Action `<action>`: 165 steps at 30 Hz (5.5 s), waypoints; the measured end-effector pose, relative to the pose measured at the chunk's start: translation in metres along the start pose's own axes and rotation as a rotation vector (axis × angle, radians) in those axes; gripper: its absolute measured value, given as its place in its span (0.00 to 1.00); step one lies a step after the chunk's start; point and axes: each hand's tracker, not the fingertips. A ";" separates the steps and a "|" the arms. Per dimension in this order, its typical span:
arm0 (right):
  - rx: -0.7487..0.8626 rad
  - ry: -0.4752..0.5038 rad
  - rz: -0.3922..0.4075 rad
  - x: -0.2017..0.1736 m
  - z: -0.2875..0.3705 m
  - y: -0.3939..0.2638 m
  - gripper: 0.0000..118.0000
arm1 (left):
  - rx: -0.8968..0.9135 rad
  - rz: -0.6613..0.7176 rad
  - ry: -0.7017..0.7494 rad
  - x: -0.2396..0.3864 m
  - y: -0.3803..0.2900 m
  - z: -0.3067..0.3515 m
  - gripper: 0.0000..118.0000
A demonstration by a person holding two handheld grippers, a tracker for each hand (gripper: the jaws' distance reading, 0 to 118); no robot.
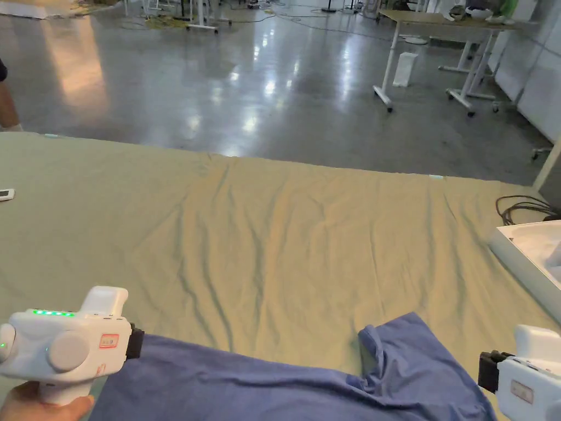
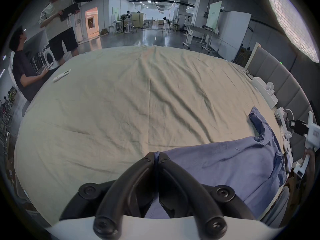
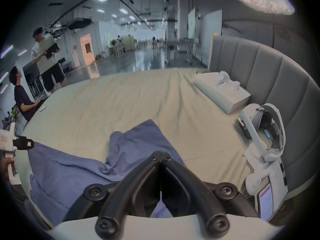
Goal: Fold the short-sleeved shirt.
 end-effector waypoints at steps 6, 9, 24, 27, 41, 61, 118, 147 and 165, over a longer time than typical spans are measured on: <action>-0.244 -0.026 0.089 0.010 -0.073 0.018 0.74 | 0.007 0.004 0.009 0.003 -0.005 0.001 0.03; -0.361 -0.024 0.099 0.008 -0.107 0.011 0.74 | 0.006 -0.003 0.024 0.005 -0.007 0.001 0.03; -0.389 0.043 0.093 -0.012 -0.120 0.006 0.00 | -0.022 0.023 0.033 -0.003 -0.016 -0.003 0.03; -0.319 0.074 0.020 -0.004 -0.097 0.008 0.00 | -0.017 0.020 0.026 -0.003 -0.016 0.004 0.03; -0.069 0.174 -0.026 0.017 0.059 -0.003 0.00 | 0.076 0.059 -0.014 -0.025 -0.046 0.083 0.03; -0.209 0.085 0.043 0.035 0.157 -0.152 0.00 | -0.078 0.093 -0.037 -0.051 -0.187 0.130 0.03; 0.718 0.026 0.094 -0.130 0.196 -0.048 0.00 | 0.668 0.001 0.095 0.069 -0.069 0.185 0.01; 0.447 0.070 0.133 -0.149 0.142 -0.069 0.00 | -0.295 0.412 -0.577 -0.161 -0.187 0.035 0.61; 0.404 0.096 0.164 -0.166 0.136 -0.074 0.00 | -0.314 0.566 -0.871 -0.143 -0.196 0.000 0.52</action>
